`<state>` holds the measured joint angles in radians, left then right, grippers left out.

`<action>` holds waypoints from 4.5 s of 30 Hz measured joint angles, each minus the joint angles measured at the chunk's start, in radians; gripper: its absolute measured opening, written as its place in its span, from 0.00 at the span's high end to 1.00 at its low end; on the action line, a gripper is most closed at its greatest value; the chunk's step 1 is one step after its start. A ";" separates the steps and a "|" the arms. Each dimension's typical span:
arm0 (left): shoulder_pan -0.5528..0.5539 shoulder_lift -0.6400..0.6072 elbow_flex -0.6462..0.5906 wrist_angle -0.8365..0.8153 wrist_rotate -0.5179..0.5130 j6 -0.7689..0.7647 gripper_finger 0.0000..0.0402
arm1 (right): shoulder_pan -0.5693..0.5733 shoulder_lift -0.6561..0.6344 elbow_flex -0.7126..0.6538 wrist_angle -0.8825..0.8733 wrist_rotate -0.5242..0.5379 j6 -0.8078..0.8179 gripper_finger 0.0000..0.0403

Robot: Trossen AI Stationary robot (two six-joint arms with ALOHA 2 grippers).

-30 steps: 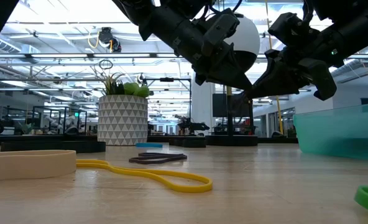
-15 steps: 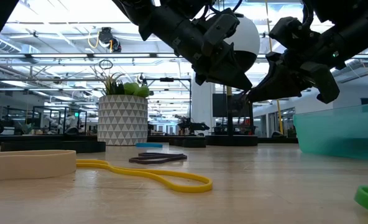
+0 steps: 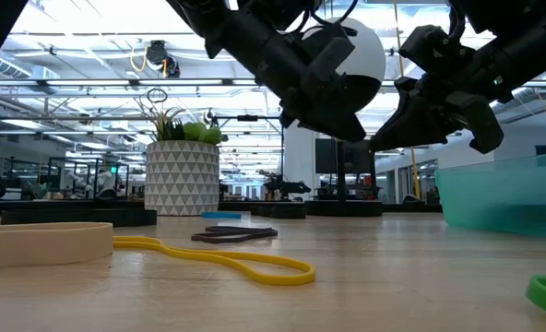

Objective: Pick and place rubber bands into bin
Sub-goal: Put the top purple rubber band into the bin, then put the top black rubber band into the bin

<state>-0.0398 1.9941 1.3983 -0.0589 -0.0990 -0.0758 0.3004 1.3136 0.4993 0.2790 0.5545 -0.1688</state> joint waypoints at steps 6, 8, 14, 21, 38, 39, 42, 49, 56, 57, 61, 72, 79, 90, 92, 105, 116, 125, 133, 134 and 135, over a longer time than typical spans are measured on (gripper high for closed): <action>0.000 -0.015 0.000 -0.069 0.019 0.023 0.57 | 0.002 -0.066 0.000 -0.036 0.001 0.031 1.00; 0.003 -0.030 -0.002 -0.104 0.020 0.021 0.53 | 0.002 -0.116 0.000 -0.066 0.002 0.081 1.00; 0.007 -0.052 0.000 -0.126 0.019 0.020 0.47 | 0.005 -0.290 0.000 -0.158 -0.002 0.133 1.00; 0.009 -0.052 0.000 -0.152 0.019 0.029 0.46 | 0.072 -0.444 0.109 -0.369 -0.007 0.174 1.00; 0.013 -0.052 0.000 -0.172 0.019 0.023 0.46 | 0.254 -0.447 0.422 -1.312 -0.277 0.967 1.00; 0.013 -0.052 0.000 -0.172 0.019 0.023 0.46 | 0.259 -0.441 0.416 -1.354 -0.294 1.009 1.00; 0.013 -0.052 0.000 -0.172 0.018 0.023 0.46 | 0.267 -0.425 0.376 -1.440 -0.345 1.126 1.00; 0.013 -0.052 0.000 -0.172 0.018 0.023 0.46 | 0.267 -0.402 0.205 -1.348 -0.402 1.190 1.00; 0.013 -0.052 0.000 -0.172 0.018 0.027 0.46 | 0.266 -0.394 0.092 -1.233 -0.406 1.216 1.00; 0.013 -0.052 0.000 -0.172 0.018 0.030 0.46 | 0.266 -0.394 0.084 -1.228 -0.420 1.222 1.00; 0.013 -0.052 0.000 -0.172 0.018 0.042 0.46 | 0.266 -0.394 0.065 -1.225 -0.459 1.219 0.98; 0.013 -0.052 0.000 -0.171 0.018 0.045 0.46 | 0.262 -0.394 0.061 -1.225 -0.450 1.216 0.81; 0.013 -0.052 0.000 -0.171 0.018 0.040 0.46 | 0.262 -0.407 0.061 -1.225 -0.444 1.253 0.67; 0.018 -0.052 0.000 -0.205 0.019 -0.011 0.46 | 0.262 -0.464 0.177 -1.182 -0.111 1.007 0.65; 0.028 -0.052 0.000 -0.212 0.017 -0.063 0.46 | 0.262 -0.475 0.179 -1.126 -0.068 0.947 0.65; 0.160 -0.052 0.000 -0.364 -0.032 -0.062 0.46 | 0.262 -0.478 0.175 -0.972 -0.023 0.777 0.65; 0.198 -0.052 0.000 -0.326 0.007 0.094 0.46 | 0.261 -0.478 0.117 -0.931 0.001 0.777 0.65; 0.196 -0.011 0.000 -0.295 -0.018 0.096 0.46 | 0.261 -0.478 0.111 -0.931 0.002 0.777 0.65; 0.199 0.034 0.000 -0.275 -0.058 0.089 0.46 | 0.261 -0.477 0.110 -0.905 -0.001 0.773 0.65; 0.199 0.037 0.000 -0.278 -0.060 0.089 0.46 | 0.261 -0.477 0.110 -0.906 -0.003 0.773 0.65; 0.200 0.038 0.000 -0.293 -0.060 0.083 0.46 | 0.262 -0.478 0.109 -0.907 -0.003 0.774 0.65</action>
<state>0.1604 2.0319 1.3980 -0.3515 -0.1593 0.0070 0.5619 0.8356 0.6086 -0.6277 0.5514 0.6047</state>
